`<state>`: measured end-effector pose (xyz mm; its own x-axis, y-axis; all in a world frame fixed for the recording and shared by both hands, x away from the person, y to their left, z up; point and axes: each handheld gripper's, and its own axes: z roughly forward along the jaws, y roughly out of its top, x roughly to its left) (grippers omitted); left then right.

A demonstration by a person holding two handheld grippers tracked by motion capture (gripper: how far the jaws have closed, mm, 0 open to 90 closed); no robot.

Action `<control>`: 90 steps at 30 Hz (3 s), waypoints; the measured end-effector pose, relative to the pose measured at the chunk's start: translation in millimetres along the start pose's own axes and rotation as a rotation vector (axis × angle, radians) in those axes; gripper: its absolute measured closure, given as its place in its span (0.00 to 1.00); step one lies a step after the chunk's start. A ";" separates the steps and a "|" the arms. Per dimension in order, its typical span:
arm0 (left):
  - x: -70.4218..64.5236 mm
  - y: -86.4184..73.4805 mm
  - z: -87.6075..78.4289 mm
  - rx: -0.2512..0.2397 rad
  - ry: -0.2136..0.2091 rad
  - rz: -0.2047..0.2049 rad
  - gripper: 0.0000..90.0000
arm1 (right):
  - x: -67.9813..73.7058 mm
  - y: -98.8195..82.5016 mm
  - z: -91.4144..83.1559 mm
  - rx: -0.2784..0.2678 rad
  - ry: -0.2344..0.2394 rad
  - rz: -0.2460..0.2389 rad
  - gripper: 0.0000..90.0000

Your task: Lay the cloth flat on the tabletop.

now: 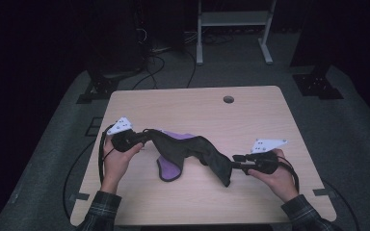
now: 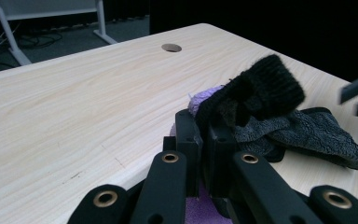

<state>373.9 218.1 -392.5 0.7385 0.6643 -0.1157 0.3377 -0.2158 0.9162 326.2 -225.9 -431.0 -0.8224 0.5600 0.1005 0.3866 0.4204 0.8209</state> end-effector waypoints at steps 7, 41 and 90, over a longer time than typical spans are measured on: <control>0.2 -0.5 0.8 0.009 0.000 0.002 0.96 | -20.8 -13.4 17.3 0.073 -0.002 0.058 0.66; 2.4 -1.7 -0.8 0.012 0.006 -0.008 0.96 | 2.8 -20.6 40.8 0.166 0.181 0.000 0.92; 27.3 104.1 -22.3 -0.241 0.103 0.014 0.97 | -76.5 137.2 -104.1 -0.298 -0.322 -0.016 0.96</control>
<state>416.2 229.7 -291.7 0.6747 0.7344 -0.0740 0.1700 -0.0570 0.9838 398.6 -285.4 -267.5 -0.6365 0.7693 -0.0551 0.1990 0.2328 0.9519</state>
